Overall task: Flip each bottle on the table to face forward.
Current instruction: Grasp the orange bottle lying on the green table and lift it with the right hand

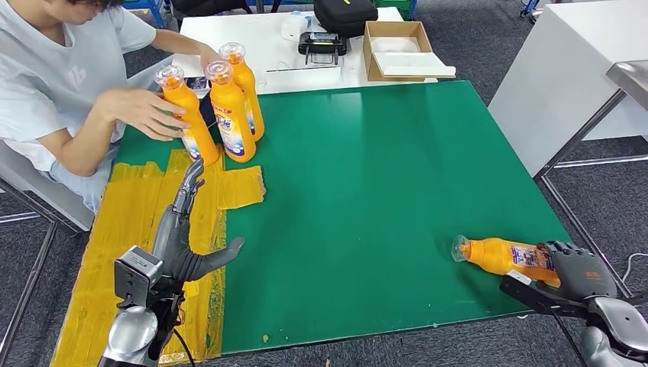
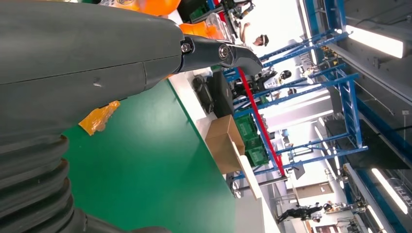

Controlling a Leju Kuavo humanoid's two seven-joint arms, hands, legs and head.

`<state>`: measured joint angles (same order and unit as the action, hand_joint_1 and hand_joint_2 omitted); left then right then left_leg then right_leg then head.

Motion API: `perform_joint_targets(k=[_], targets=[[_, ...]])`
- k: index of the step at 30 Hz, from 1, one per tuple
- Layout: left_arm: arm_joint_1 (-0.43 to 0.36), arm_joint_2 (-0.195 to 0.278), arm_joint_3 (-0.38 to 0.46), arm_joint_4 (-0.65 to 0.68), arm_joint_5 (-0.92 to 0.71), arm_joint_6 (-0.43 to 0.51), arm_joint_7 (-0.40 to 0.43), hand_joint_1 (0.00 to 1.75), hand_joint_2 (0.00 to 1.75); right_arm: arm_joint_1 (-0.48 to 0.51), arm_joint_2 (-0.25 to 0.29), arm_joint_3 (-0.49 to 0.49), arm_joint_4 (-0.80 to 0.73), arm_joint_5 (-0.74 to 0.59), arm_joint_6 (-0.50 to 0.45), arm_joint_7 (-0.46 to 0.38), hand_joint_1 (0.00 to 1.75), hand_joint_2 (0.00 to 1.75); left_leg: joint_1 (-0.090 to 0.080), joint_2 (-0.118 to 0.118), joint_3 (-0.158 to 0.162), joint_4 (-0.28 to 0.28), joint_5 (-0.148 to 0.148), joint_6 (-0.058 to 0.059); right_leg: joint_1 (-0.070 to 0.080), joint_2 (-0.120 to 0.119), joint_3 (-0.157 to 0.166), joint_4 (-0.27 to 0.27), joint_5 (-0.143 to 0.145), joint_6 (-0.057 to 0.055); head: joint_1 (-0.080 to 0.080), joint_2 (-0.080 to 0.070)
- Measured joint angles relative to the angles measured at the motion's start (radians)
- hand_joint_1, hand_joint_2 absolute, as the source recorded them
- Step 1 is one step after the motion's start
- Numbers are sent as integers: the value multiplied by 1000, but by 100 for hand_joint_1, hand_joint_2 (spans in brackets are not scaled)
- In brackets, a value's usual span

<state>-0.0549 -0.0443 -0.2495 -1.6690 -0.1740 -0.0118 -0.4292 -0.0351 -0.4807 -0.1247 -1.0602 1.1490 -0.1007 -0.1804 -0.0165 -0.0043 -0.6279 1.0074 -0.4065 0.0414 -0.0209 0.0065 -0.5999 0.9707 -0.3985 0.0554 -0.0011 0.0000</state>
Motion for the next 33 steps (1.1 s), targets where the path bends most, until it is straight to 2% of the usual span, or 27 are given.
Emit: perform_joint_targets(k=[3, 6, 7, 8, 10, 11, 12, 13, 23, 33], targets=[[0, 0, 0, 2, 0, 0, 0, 0, 175, -4, -1, 8, 6, 4, 2, 9, 160, 175, 0, 0, 2, 0, 0, 0, 0, 0, 2, 0, 0, 0, 0, 0], [0, 0, 0, 7, 0, 0, 1, 0, 175, -9, -4, 13, 11, 6, 3, 14, 144, 175, 0, 0, 5, 0, -1, 1, 0, 0, -1, -1, -1, 0, 0, 0], [0, 0, 0, 8, 0, 0, 1, 0, 175, -11, -4, 15, 14, 6, 3, 15, 128, 175, 0, 0, 5, 0, -2, 1, 0, 0, -2, -1, -2, 0, 0, 0], [0, -1, 0, 8, 0, 0, 1, 0, 175, -13, -5, 17, 16, 7, 3, 17, 103, 175, 0, 0, 6, 0, -2, 1, 0, 0, -2, -1, -3, 0, 0, 0], [0, -2, 0, 9, 0, 0, 1, 0, 175, -17, -5, 22, 22, 10, 4, 22, 39, 175, 0, 0, 7, 0, -3, 2, 0, 0, -2, -1, -3, 0, 0, 0], [0, -3, 0, 10, 0, 0, 1, 0, 175, -18, -5, 26, 25, 12, 4, 27, 16, 175, 0, 0, 7, 0, -3, 2, 0, 0, -2, -2, -3, 0, 0, 0], [0, -4, 0, 12, 0, 0, 1, 0, 175, -20, -5, 29, 30, 14, 5, 31, 4, 175, 0, 0, 7, 0, -3, 2, 0, 1, -1, -2, -3, 0, 0, 0], [-1, -6, 0, 14, 0, 0, 1, 0, 175, -21, -5, 32, 36, 17, 5, 37, 0, 175, 0, 0, 8, 0, -3, 2, 0, 1, -1, -2, -3, 0, 0, 0], [-2, -11, -7, 25, 1, 4, 2, 0, 175, -39, -5, 46, 90, 28, 11, 59, 0, 175, 0, 1, 8, 0, -2, 3, 0, 1, 9, -4, -1, 4, 0, 0], [-4, -11, -7, 32, 3, 5, 2, 0, 175, -57, -5, 53, 123, 27, 14, 61, 0, 175, 1, 1, 14, 0, -6, 5, 1, 1, 7, -6, -4, 1, 0, 0]])
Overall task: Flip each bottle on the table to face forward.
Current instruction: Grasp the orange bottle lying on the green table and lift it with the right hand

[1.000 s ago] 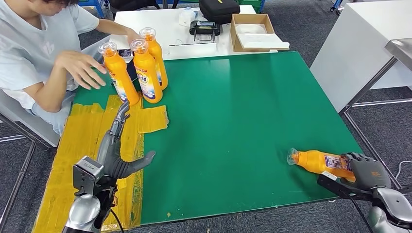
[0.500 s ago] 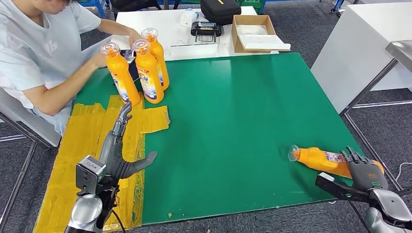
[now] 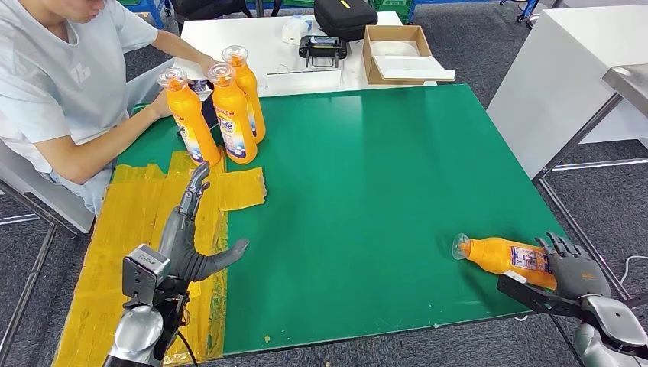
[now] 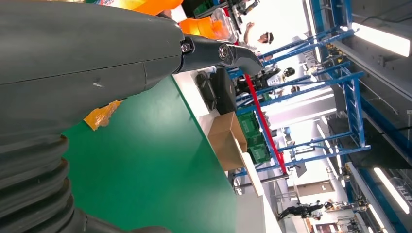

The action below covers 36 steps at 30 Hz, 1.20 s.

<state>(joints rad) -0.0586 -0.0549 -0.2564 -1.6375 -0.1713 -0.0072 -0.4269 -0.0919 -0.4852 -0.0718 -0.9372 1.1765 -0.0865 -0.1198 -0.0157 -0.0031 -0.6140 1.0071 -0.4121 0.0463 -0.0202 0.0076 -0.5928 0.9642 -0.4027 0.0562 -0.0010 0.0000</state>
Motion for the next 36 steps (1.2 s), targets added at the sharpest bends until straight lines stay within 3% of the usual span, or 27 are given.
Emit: perform_joint_targets(k=[18, 19, 20, 23, 24, 26, 36], targets=[[-5, 0, -1, 18, 0, 0, 0, 0, 175, -31, -2, 5, 78, -21, 33, -2, 0, 175, 1, 4, 3, 0, 0, 1, 1, 4, 4, -5, 1, 1, 0, 0], [-5, 0, -2, 19, 0, 0, 0, 0, 175, -33, -2, 5, 82, -22, 33, -3, 5, 175, 1, 4, 3, 0, 0, 1, 1, 4, 4, -6, 1, 1, 0, 0], [-6, 0, -2, 19, 0, 0, 0, 0, 175, -34, -2, 5, 85, -22, 33, -4, 25, 175, 1, 4, 4, 0, 0, 1, 1, 4, 5, -6, 1, 1, 0, 0], [-8, 0, -2, 21, 0, 0, 0, 0, 175, -37, -3, 5, 94, -24, 39, -6, 136, 175, 2, 4, 4, 0, 0, 1, 2, 4, 6, -7, 1, 1, 0, 0], [-9, 0, -2, 22, 0, 0, 0, 0, 175, -37, -3, 6, 99, -28, 45, -8, 157, 175, 2, 4, 4, 0, 0, 1, 2, 5, 7, -8, 2, 1, 0, 0], [-13, 0, -4, 24, 2, 1, 0, 0, 175, -38, -5, 8, 111, -41, 59, -15, 167, 175, 3, 5, 4, 0, -1, 1, 3, 6, 7, -10, 2, 1, 0, 0], [-18, 0, -26, 26, 5, 16, -8, 0, 175, -64, -17, 10, 164, -87, 70, -45, 163, 175, 4, 4, 5, 0, 0, 4, 4, 6, 11, -12, 2, 2, 0, 0]])
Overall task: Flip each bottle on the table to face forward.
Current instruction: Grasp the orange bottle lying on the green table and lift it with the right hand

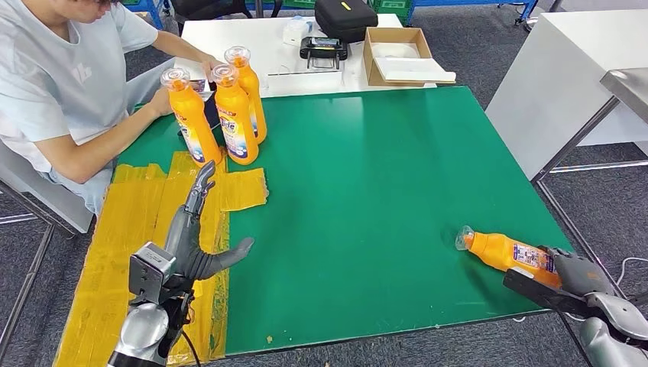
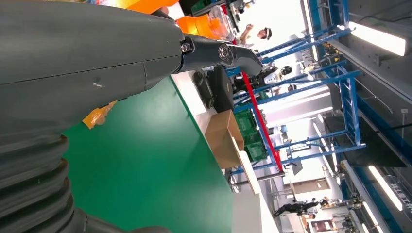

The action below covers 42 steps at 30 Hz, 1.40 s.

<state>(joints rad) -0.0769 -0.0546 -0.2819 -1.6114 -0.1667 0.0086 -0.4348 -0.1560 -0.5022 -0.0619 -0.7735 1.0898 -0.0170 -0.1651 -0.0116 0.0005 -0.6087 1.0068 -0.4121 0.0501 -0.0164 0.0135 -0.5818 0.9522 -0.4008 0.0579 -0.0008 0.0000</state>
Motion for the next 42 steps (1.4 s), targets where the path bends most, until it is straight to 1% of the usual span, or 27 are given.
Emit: perform_joint_targets(k=[2, 4, 7, 9, 20, 22, 24, 25, 27, 32, 33, 35, 37, 38, 40, 42], targets=[[-1, 0, -5, 0, 0, 2, -2, 0, 175, -3, -1, 0, 8, -15, 2, -12, 171, 175, 0, -1, 0, 0, 0, 0, 0, 0, 1, 0, 0, 0, 0, 0], [-2, 0, -8, 0, 0, 4, -4, 0, 175, -3, -2, 0, 12, -34, 2, -33, 175, 175, 1, -2, 0, 0, -1, 0, 1, 0, 1, 0, -1, 1, 0, 0], [-1, 1, -9, 0, 0, 10, -6, 0, 175, 3, 1, -1, 11, -79, -4, -86, 175, 175, 1, -2, 0, 0, -2, -1, 1, 0, 2, 0, 0, 2, 0, 0], [-1, 2, -9, 0, 0, 14, -7, 0, 175, 6, 4, -2, 7, -95, -4, -104, 175, 175, 2, -1, 0, 0, -3, -2, 2, 0, 3, 0, 1, 3, 0, 0], [-1, 2, -15, 0, 0, 16, -7, 0, 175, 15, 8, -3, -5, -108, -4, -114, 175, 175, 5, 1, 2, 0, -4, -5, 5, 0, 1, 0, 1, 2, 0, 0], [0, 2, -16, 0, 0, 17, -7, 0, 175, 26, 10, -6, -19, -150, -7, -147, 175, 175, 5, 1, 1, 0, -4, -5, 5, 0, 5, 0, 1, 2, 0, 0], [4, 2, -15, -2, -1, 18, -7, 0, 175, 55, 23, -14, -69, -215, -15, -195, 175, 175, 5, 0, -1, 0, -4, -5, 5, 0, 9, 1, 2, 2, 0, 0], [8, 3, -15, -4, -3, 18, -6, 0, 175, 72, 35, -20, -107, -243, -22, -211, 175, 175, 5, 1, -2, 0, -3, -5, 5, 0, 10, 1, 3, 2, 0, 0], [13, 3, -16, -11, -11, 13, -1, 0, 175, 104, 69, -31, -193, -279, -43, -216, 175, 175, 5, 2, -3, 0, -3, -5, 5, 1, 8, 2, 4, 0, -1, 0], [14, 3, -30, -21, -46, -27, 33, 0, 175, 167, 198, -40, -417, -355, -112, -199, 175, 175, 5, 0, -8, 0, 0, -6, 5, 0, 2, 3, 3, 0, -1, 0], [13, 3, -38, -21, -59, -41, 42, 0, 175, 178, 231, -42, -465, -401, -111, -207, 175, 175, 5, -1, -10, 0, 1, -6, 5, -1, 1, 4, 3, 0, -1, 0], [3, 2, -69, -17, -91, -66, 60, 0, 175, 195, 308, -45, -562, -560, -88, -226, 175, 175, 6, -2, -12, 0, 1, -7, 5, -2, -1, 4, 4, -1, -1, 0], [-17, -1, -118, -6, -113, -72, 76, 0, 175, 201, 386, -41, -646, -723, -72, -226, 175, 175, 6, -2, -13, 0, 2, -8, 5, -2, -3, 5, 4, -1, -1, 0], [-27, -3, -144, 2, -116, -68, 81, 0, 175, 201, 415, -33, -676, -773, -73, -219, 175, 175, 6, -2, -14, 0, 2, -8, 5, -2, -4, 6, 4, -1, -1, 0], [-42, -6, -186, 15, -117, -59, 88, 0, 175, 201, 451, -17, -714, -817, -77, -212, 175, 175, 5, -2, -14, 0, 2, -8, 4, -2, -4, 6, 4, -1, 0, 0], [-52, -7, -214, 26, -117, -54, 90, 0, 175, 201, 474, -6, -736, -835, -79, -213, 175, 175, 5, -2, -15, 0, 2, -8, 4, -2, -5, 6, 4, -1, -1, 0]])
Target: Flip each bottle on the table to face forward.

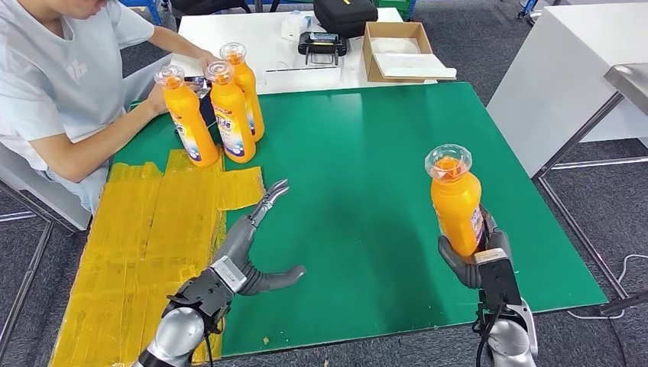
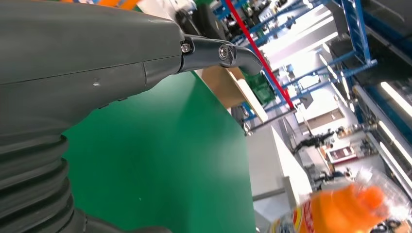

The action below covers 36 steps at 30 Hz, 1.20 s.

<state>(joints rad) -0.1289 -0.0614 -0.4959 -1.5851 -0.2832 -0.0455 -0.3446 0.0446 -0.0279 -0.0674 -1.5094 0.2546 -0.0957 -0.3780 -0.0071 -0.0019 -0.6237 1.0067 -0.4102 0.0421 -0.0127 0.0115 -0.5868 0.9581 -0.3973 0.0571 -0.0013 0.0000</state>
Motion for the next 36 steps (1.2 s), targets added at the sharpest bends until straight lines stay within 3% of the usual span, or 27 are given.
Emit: perform_joint_targets(k=[18, 30, 33, 36], targets=[[-19, 0, -45, 32, 3, 3, 1, 0, 175, 0, 46, 14, -35, -41, 8, -10, 175, 175, -1, -1, -3, 0, 0, 0, -1, 0, -3, 0, 0, 0, 0, 0], [-61, 0, -104, 70, 22, -1, 8, 0, 175, -48, 107, 130, 8, -294, 184, -6, 175, 175, -1, -1, -4, 0, 0, 0, -1, 0, -4, 0, 0, 0, 0, 0], [-70, 0, -113, 77, 34, -4, 8, 0, 175, -60, 119, 162, 30, -284, 205, -3, 175, 175, -1, -1, -4, 0, 0, 0, -1, 0, -4, 1, 0, 0, 0, 0], [-83, -1, -115, 84, 87, -19, 14, 0, 175, -85, 134, 227, 76, -177, 219, -9, 175, 175, 0, 1, -5, 0, 0, 0, 0, 0, -5, 1, 0, 0, 1, 0]])
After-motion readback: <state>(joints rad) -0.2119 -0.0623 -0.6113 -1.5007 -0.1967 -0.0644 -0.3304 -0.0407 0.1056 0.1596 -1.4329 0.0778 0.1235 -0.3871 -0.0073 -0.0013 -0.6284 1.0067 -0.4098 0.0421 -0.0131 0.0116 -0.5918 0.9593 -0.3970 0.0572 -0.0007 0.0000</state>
